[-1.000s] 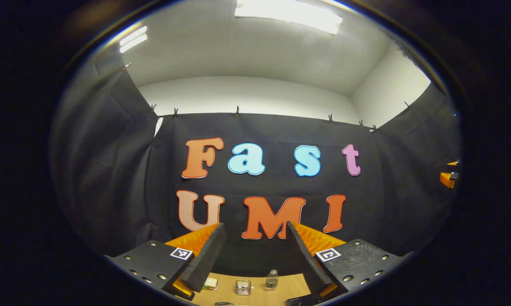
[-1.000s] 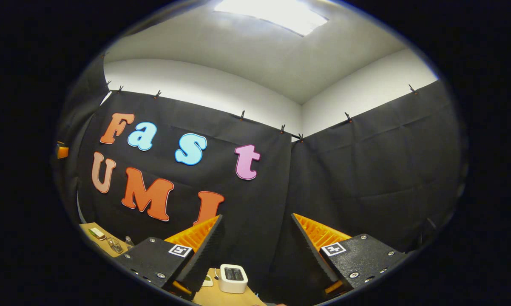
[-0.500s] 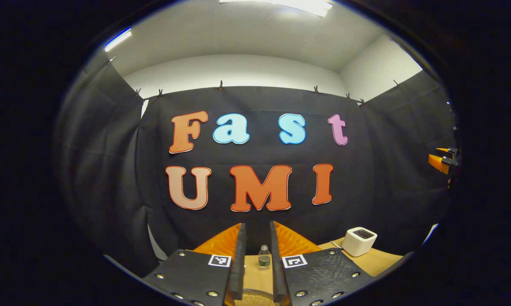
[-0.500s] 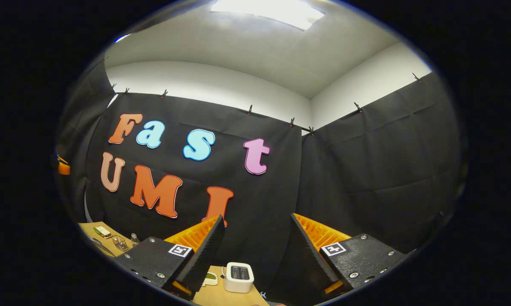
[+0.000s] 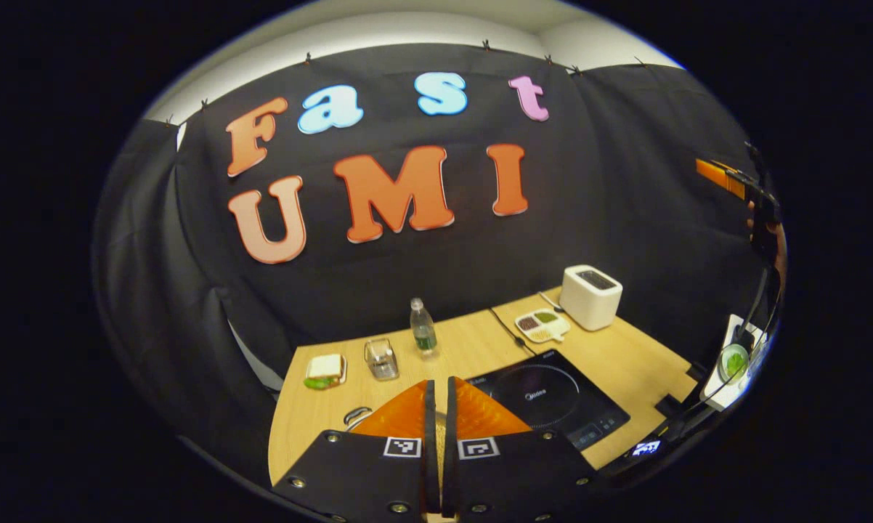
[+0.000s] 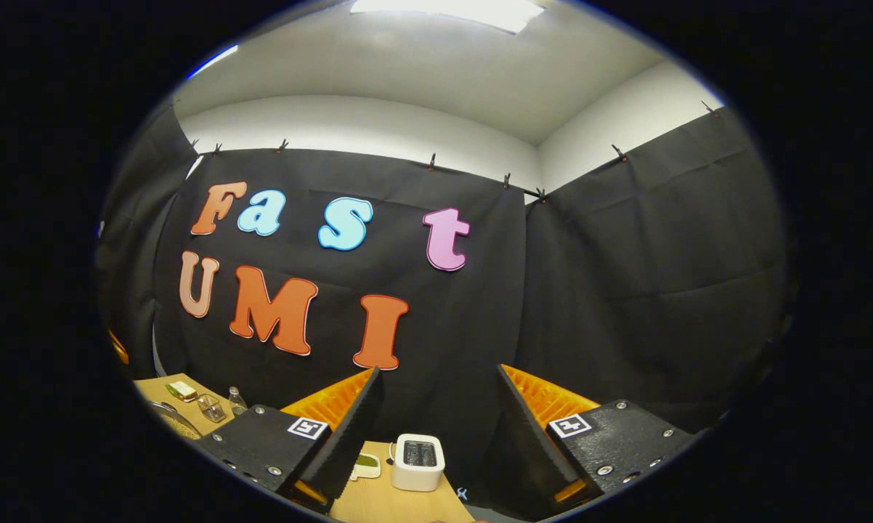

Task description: First push the handle of the pot to place it horizontally, then grasp the pot with both hands and set it on the induction cooktop.

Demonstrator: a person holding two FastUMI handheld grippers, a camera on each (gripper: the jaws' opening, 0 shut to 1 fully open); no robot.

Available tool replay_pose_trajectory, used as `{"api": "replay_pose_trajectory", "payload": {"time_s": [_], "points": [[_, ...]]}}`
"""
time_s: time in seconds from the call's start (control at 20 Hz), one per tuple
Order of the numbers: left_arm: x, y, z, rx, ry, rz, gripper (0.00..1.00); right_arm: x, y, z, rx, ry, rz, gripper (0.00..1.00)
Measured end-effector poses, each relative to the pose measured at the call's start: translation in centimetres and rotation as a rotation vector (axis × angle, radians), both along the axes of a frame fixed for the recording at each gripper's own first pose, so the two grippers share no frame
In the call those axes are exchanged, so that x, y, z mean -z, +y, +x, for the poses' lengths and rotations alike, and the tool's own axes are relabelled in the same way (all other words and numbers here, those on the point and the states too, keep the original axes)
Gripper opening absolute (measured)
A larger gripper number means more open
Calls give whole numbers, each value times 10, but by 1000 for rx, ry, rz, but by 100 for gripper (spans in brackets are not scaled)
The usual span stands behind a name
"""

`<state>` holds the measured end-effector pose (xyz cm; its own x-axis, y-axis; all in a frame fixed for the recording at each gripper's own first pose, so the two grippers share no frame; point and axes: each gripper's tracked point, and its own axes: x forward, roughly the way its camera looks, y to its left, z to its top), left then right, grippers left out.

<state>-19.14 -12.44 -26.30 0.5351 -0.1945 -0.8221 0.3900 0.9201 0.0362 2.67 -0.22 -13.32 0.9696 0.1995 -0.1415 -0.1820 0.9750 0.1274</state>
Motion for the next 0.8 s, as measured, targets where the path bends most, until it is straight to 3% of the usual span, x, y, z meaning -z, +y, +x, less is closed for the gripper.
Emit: {"api": "replay_pose_trajectory", "payload": {"time_s": [0.3,0.4,0.6,0.8], "points": [[72,20,-87,33,319,109,0,22,-2,1,-9,39,2,95],[92,30,-114,44,407,143,3,28,-3,1,-4,52,1,95],[114,54,-152,59,575,188,0,36,-4,-2,15,81,1,95],[125,75,-195,104,732,216,4,39,2,-6,40,109,-15,95]]}}
